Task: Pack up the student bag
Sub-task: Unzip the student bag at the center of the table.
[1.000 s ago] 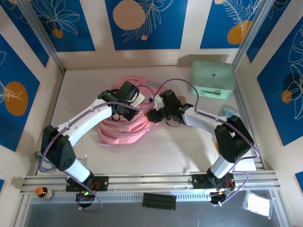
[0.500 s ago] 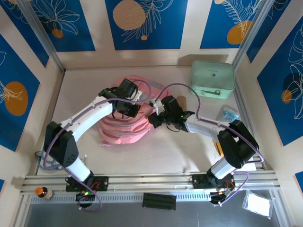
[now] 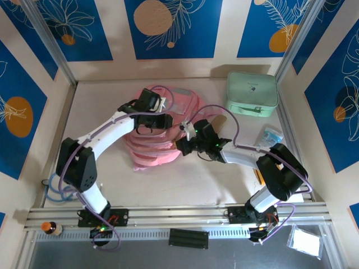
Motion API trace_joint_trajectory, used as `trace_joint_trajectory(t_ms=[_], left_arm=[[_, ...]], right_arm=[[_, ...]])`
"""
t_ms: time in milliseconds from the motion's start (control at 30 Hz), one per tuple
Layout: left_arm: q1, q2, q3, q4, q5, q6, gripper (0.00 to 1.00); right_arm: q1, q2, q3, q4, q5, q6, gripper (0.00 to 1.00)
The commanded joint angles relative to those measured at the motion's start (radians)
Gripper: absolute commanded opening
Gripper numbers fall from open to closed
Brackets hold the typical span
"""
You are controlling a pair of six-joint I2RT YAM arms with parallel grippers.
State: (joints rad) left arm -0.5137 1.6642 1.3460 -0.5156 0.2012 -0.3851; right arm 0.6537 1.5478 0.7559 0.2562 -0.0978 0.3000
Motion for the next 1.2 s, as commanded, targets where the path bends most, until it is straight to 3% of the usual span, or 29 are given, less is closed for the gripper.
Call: trace_joint_trajectory(t_ms=[0, 100, 267, 600, 833, 1033, 1167], left_arm=[[0.051, -0.126, -0.096, 0.097, 0.030, 0.059, 0.58], [0.052, -0.208, -0.181, 0.105, -0.042, 0.180, 0.70], [0.050, -0.277, -0.288, 0.153, -0.105, 0.351, 0.79], [0.004, -0.160, -0.256, 0.291, -0.004, 0.567, 0.86], [-0.033, -0.005, -0.144, 0.240, -0.026, 0.770, 0.79], [-0.034, 0.034, -0.125, 0.201, -0.076, 0.879, 0.72], [-0.034, 0.043, -0.113, 0.186, -0.111, 0.889, 0.49]], right_arm=[[-0.074, -0.023, 0.005, 0.069, -0.063, 0.045, 0.00], [-0.137, 0.004, 0.031, 0.070, -0.117, 0.065, 0.00], [-0.203, 0.045, 0.107, 0.006, -0.163, 0.055, 0.00], [-0.242, 0.116, 0.187, -0.028, -0.241, 0.061, 0.00], [-0.244, 0.125, 0.195, -0.027, -0.251, 0.073, 0.00], [-0.246, 0.120, 0.193, -0.030, -0.252, 0.072, 0.00], [-0.246, 0.122, 0.192, -0.035, -0.252, 0.061, 0.00]])
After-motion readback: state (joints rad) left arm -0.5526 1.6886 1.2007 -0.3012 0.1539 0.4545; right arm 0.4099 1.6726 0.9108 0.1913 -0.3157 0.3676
